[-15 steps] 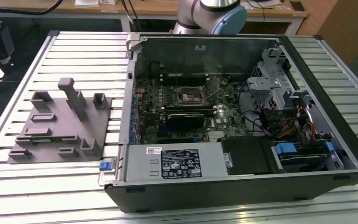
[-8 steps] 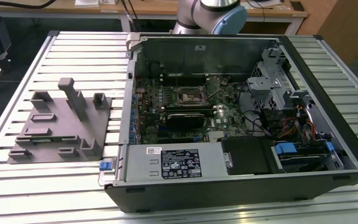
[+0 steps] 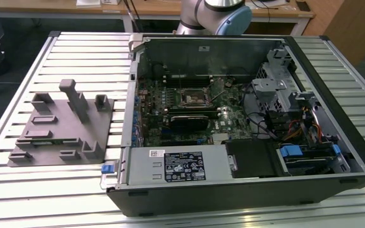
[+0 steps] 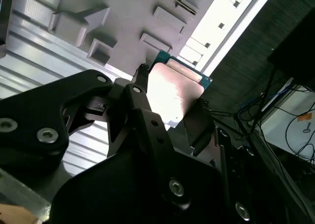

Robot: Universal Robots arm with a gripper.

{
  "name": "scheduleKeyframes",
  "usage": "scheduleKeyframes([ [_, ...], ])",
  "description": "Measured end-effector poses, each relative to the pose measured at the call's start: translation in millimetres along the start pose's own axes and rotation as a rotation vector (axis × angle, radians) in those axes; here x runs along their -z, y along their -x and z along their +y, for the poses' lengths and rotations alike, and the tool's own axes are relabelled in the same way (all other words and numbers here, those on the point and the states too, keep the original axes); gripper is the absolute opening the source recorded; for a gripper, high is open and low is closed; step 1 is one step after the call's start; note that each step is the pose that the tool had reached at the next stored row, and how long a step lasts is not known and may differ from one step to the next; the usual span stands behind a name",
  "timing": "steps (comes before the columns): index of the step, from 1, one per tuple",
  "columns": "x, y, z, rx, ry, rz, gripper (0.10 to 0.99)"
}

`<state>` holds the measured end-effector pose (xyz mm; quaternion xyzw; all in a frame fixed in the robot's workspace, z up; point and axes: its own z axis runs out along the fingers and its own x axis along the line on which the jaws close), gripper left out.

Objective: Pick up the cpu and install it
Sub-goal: 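Pick up the cpu and move it towards the insertion slot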

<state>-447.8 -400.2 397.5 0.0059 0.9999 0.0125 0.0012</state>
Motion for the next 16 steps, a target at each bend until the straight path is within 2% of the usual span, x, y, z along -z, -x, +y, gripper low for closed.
scheduleKeyframes([
  [6,14.8,1.3,0.6,0.000,0.000,-0.0001,0.537],
  [16,21.4,21.9,1.1,0.000,0.000,0.0001,0.537],
])
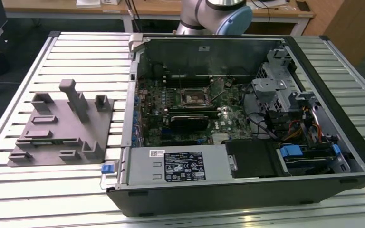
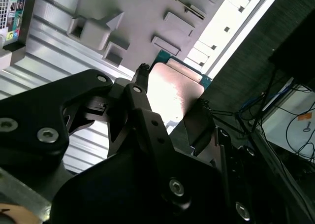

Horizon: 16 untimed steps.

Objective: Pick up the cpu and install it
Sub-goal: 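Pick up the cpu and move it towards the insertion slot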

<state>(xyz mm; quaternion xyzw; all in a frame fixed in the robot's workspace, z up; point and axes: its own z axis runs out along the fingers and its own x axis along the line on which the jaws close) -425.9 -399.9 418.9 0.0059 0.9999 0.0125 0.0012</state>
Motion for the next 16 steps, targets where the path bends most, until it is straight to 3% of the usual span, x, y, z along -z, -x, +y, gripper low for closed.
scheduleKeyframes([
  [3,2.7,5.3,0.2,0.000,0.000,0.0001,0.537],
  [8,14.5,8.4,0.7,0.000,0.000,0.0001,0.537],
  [10,14.9,10.2,1.1,0.000,0.000,-0.0002,0.537],
  [16,14.9,30.8,2.6,0.000,0.000,-0.0001,0.537],
])
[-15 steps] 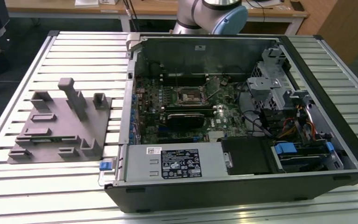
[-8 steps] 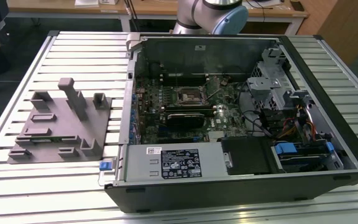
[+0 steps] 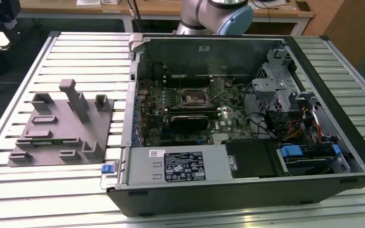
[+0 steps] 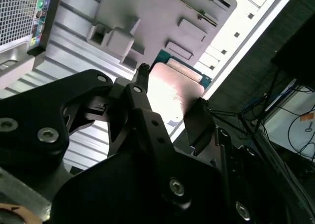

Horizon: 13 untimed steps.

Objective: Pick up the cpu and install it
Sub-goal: 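Pick up the cpu and move it towards the insertion slot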

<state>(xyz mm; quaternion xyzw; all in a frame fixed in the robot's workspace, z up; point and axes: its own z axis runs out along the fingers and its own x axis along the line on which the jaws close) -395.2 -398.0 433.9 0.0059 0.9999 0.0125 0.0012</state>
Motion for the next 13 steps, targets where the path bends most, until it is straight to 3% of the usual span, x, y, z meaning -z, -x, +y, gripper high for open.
scheduleKeyframes([
  [8,-1.3,33.9,0.6,0.000,0.000,0.0000,0.537],
  [13,-2.3,44.9,0.7,0.000,0.000,0.0000,0.537],
])
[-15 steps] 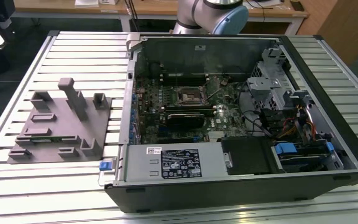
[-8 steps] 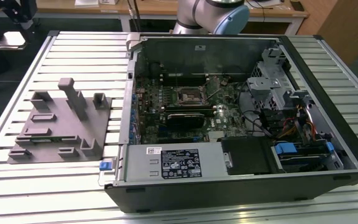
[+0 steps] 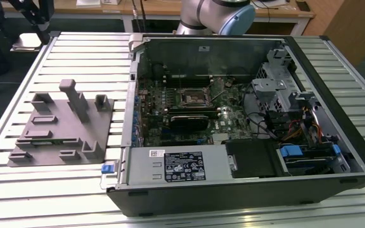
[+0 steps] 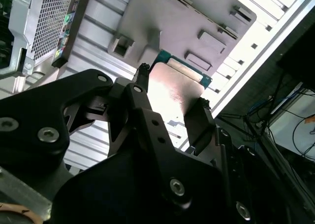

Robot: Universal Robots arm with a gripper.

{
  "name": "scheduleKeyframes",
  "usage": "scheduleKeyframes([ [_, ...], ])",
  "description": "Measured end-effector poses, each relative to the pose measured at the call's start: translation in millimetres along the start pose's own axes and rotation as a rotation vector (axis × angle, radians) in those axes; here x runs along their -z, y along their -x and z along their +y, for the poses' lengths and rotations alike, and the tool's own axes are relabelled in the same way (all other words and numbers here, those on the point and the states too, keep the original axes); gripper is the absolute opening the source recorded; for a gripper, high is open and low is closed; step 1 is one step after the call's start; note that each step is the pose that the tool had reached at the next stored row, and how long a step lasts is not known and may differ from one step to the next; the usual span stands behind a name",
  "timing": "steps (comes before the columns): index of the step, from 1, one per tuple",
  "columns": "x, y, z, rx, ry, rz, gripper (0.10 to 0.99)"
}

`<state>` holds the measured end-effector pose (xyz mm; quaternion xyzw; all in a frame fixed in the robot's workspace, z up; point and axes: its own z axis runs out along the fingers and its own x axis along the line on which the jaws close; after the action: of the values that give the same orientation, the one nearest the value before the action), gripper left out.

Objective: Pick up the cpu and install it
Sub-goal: 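Pick up the cpu and move it towards the insertion slot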

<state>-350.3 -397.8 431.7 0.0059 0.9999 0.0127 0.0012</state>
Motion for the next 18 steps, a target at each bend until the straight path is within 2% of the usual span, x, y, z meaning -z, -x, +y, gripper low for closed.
scheduleKeyframes([
  [8,-1.4,12.1,0.1,0.000,0.001,0.0000,0.537],
  [13,-2.5,27.5,0.3,0.000,0.001,0.0000,0.537],
  [18,-3.4,38.6,0.4,0.000,0.001,0.0000,0.537],
])
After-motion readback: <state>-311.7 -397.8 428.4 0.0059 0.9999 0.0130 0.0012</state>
